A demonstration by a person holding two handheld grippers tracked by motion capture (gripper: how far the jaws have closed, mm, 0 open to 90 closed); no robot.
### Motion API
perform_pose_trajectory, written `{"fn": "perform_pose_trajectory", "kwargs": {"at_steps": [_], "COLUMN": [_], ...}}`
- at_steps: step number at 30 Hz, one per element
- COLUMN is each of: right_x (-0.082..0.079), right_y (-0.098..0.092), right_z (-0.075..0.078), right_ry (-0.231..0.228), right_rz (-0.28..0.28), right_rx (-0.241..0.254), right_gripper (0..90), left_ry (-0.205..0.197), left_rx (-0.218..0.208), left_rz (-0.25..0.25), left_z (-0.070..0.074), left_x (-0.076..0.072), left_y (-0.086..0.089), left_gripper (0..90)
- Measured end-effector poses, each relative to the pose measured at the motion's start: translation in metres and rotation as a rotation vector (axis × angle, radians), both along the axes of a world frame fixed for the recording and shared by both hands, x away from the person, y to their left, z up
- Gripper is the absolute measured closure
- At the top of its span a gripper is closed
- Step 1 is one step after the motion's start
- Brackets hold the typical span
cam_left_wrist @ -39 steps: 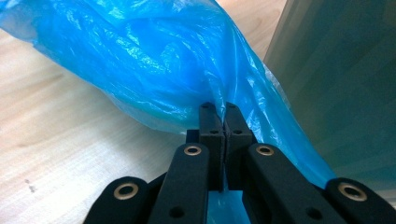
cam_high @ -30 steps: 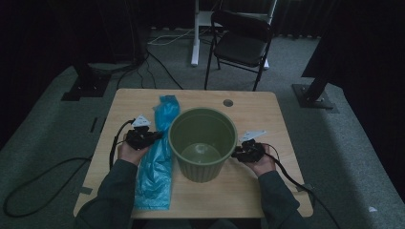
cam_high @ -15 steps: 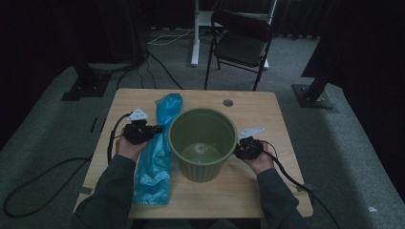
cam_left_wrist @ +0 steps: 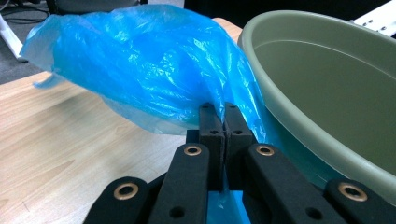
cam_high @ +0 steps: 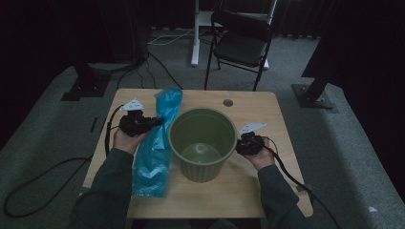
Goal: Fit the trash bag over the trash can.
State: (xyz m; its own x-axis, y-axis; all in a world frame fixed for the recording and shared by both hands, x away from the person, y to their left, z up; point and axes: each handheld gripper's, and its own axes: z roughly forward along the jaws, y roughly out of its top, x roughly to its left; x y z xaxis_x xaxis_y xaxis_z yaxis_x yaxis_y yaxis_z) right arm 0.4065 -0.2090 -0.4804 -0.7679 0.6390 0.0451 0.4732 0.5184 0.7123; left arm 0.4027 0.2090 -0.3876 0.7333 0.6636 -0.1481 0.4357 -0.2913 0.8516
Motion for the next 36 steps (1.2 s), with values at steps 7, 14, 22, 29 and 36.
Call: {"fn": "perform_pose_trajectory", "kwargs": {"at_steps": [7,14,22,29,36], "right_x": [0.004,0.005,0.004,0.004,0.003], "right_y": [0.000,0.001,0.002,0.003,0.004], "right_z": [0.000,-0.002,-0.002,-0.003,-0.003], "right_ry": [0.012,0.014,0.014,0.016,0.015], "right_rz": [-0.005,-0.003,0.005,0.012,0.017], "right_rx": [0.011,0.017,0.013,0.008,0.014], "right_gripper": [72.7,71.9,71.7,72.2,73.1], "left_ry": [-0.016,-0.046,-0.070,-0.086,-0.104], "left_rx": [-0.001,-0.009,-0.022,-0.034,-0.031], "left_rz": [-0.011,-0.023,-0.042,-0.052,-0.080], "left_z": [0.008,0.022,0.035,0.045,0.057], "left_x": [0.001,0.002,0.001,0.000,-0.001], "left_y": [0.000,0.000,-0.001,-0.001,-0.006], "left_gripper": [89.0,89.0,89.0,89.0,88.9]}}
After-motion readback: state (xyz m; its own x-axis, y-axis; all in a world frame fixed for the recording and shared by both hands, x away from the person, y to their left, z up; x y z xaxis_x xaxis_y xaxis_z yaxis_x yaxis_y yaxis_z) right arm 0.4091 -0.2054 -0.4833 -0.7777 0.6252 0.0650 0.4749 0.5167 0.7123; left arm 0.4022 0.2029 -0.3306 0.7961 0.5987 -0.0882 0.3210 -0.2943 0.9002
